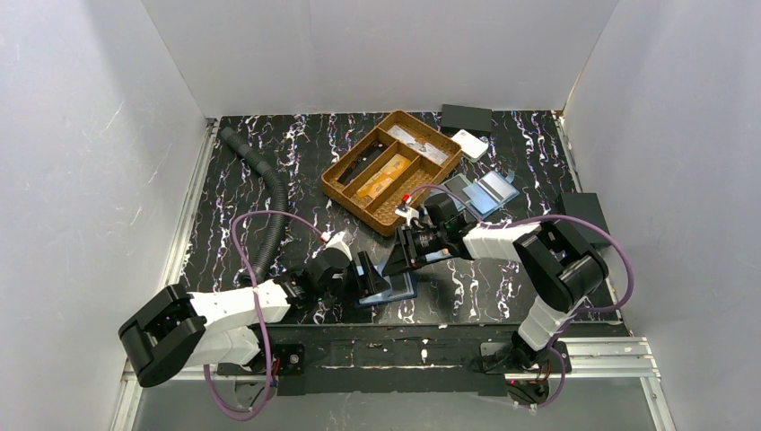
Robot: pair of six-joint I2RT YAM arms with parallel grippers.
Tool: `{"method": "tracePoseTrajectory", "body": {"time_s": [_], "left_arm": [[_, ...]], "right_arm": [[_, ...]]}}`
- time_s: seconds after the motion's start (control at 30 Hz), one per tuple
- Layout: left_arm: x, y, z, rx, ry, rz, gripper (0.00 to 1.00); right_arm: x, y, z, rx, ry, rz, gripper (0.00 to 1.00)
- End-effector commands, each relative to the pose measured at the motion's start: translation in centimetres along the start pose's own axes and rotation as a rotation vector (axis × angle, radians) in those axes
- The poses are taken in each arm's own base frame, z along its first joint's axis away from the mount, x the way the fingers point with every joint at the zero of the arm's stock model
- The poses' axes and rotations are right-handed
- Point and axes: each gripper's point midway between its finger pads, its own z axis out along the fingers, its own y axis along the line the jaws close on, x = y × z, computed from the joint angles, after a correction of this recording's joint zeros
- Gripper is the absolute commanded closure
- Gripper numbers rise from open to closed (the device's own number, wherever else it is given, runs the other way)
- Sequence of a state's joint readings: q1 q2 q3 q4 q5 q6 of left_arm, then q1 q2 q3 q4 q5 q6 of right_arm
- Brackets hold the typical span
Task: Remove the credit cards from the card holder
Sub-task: Remove the credit card from the card holder.
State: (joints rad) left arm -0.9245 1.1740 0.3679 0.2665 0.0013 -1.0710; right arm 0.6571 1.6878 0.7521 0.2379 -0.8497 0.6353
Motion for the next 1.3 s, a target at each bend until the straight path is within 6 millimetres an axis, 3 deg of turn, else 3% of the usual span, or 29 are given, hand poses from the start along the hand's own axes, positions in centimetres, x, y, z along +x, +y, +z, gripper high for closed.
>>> {"method": "tracePoseTrajectory", "body": {"time_s": [0.0, 0.27, 0.47, 0.77, 0.93, 1.03, 1.27], "left_arm": [[0.3, -1.1, -0.6, 0.079, 0.022, 0.06, 0.33], [0.4, -2.0, -0.6, 0.122, 0.032, 0.071, 0.32], [0.5, -0.8, 0.0, 0.07, 0.023, 0.029, 0.32], [0.4, 0.6, 0.7, 0.006, 0.013, -0.038, 0.49], [0.0, 2.6, 0.1, -0.032, -0.015, -0.083, 0.55], [-0.9, 3.6, 0.0, -0.057, -0.034, -0.103, 0.57], [-1.9, 3.9, 0.0, -0.062, -0.051, -0.133, 0.69]], "right_arm": [[-1.2, 1.6, 0.4, -0.05, 0.0, -0.042, 0.61], [-1.1, 1.8, 0.7, -0.06, 0.013, -0.039, 0.61], [-0.9, 2.3, 1.0, -0.079, 0.027, -0.042, 0.61], [-0.6, 3.8, 1.3, -0.142, 0.053, -0.072, 0.61], [-0.6, 4.0, 0.2, -0.099, 0.027, -0.215, 0.57], [-0.5, 3.7, -1.7, -0.09, 0.016, -0.347, 0.54], [0.6, 4.2, -3.2, -0.164, 0.032, -0.432, 0.52]]}}
